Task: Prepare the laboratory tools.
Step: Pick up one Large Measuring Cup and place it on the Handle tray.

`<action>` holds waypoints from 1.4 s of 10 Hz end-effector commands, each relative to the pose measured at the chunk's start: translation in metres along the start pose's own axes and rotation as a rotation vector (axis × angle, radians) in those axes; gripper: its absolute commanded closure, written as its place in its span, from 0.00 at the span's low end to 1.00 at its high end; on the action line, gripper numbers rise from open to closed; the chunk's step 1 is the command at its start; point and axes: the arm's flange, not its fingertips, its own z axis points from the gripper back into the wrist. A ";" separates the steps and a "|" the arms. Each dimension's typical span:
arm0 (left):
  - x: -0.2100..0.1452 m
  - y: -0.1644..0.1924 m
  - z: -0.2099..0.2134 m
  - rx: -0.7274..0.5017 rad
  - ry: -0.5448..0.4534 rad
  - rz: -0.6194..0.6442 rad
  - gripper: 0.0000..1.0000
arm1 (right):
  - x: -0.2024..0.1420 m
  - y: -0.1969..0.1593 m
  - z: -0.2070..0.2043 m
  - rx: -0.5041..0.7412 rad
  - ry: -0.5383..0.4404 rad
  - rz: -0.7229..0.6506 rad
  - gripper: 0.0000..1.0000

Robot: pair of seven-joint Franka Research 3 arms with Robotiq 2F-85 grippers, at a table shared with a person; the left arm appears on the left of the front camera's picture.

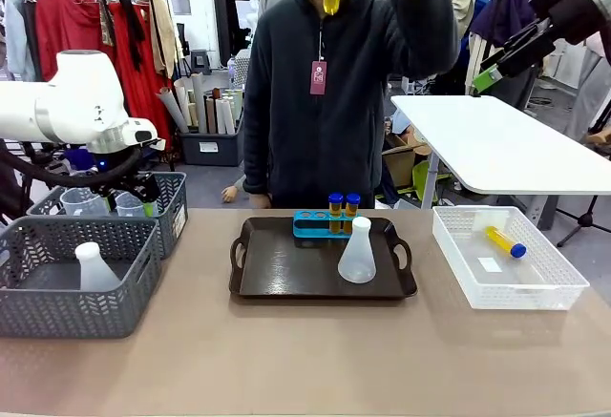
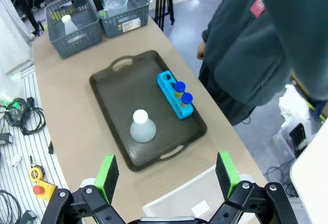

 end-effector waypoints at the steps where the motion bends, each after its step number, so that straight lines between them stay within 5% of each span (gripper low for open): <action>1: -0.004 0.003 -0.010 0.001 -0.006 0.041 0.00 | 0.001 0.001 0.001 0.003 -0.007 0.007 0.00; 6: -0.003 0.012 -0.027 -0.009 -0.013 0.064 0.00 | 0.001 0.001 0.001 0.003 -0.007 0.007 0.00; 11: 0.000 0.014 -0.029 0.010 -0.018 0.071 0.93 | 0.001 0.001 0.001 0.003 -0.007 0.007 0.00; 14: -0.001 0.014 -0.025 0.016 -0.015 0.066 1.00 | 0.001 0.001 0.001 0.003 -0.007 0.007 0.00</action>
